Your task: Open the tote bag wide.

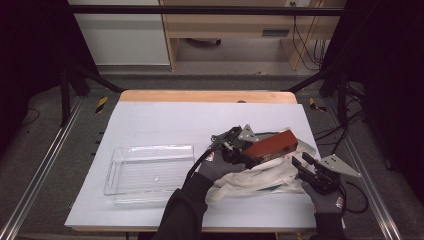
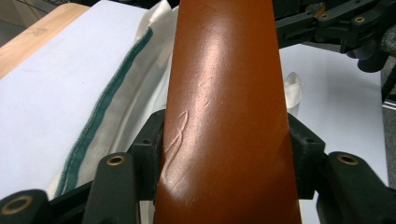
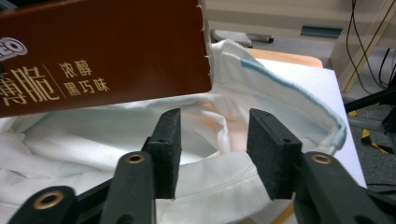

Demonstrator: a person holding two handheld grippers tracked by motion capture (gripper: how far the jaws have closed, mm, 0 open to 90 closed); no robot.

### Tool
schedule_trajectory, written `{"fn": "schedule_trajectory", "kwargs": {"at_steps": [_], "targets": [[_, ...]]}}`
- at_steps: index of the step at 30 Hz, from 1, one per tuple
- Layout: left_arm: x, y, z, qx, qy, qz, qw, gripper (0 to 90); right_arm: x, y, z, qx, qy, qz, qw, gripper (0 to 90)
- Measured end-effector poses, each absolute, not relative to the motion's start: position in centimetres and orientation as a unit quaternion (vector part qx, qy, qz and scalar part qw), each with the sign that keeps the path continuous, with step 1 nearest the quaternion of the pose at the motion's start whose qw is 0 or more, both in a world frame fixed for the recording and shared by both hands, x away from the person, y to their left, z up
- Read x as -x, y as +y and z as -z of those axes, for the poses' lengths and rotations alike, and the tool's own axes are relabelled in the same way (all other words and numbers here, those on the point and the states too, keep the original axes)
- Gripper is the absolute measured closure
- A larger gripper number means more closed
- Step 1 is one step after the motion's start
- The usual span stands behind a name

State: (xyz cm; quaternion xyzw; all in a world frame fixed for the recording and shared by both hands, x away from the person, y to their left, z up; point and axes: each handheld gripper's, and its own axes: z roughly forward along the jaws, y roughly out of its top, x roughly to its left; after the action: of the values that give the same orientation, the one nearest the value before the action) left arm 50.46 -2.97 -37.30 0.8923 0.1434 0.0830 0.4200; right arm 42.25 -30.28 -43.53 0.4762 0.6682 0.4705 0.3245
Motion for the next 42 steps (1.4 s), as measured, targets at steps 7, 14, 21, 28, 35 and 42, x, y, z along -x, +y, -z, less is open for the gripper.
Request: {"fn": "schedule_trajectory", "kwargs": {"at_steps": [7, 14, 21, 28, 35, 42], "targets": [[-49.9, -1.7, 35.6, -0.893, 0.135, -0.083, 0.42, 42.9, -42.2, -30.2, 43.3, -0.474, 0.665, -0.472, 0.331, 42.7], [-49.4, 0.3, 34.5, -0.896, 0.139, -0.086, 0.413, 42.9, -42.2, -29.8, 43.0, -0.471, 0.67, -0.471, 0.328, 30.6], [-48.9, 1.9, 33.6, -0.897, 0.133, -0.085, 0.412, 42.9, -42.1, -29.2, 42.5, -0.466, 0.673, -0.474, 0.326, 25.4], [-48.7, 4.4, 32.4, -0.897, 0.142, -0.09, 0.41, 42.9, -41.9, -29.0, 41.9, -0.465, 0.669, -0.478, 0.327, 22.0], [-48.6, 6.6, 31.6, -0.895, 0.145, -0.095, 0.41, 42.9, -41.8, -28.7, 41.8, -0.46, 0.673, -0.48, 0.324, 21.9], [-48.4, 9.1, 31.4, -0.895, 0.154, -0.101, 0.407, 42.9, -41.9, -28.4, 41.9, -0.457, 0.679, -0.478, 0.32, 21.8]]}}
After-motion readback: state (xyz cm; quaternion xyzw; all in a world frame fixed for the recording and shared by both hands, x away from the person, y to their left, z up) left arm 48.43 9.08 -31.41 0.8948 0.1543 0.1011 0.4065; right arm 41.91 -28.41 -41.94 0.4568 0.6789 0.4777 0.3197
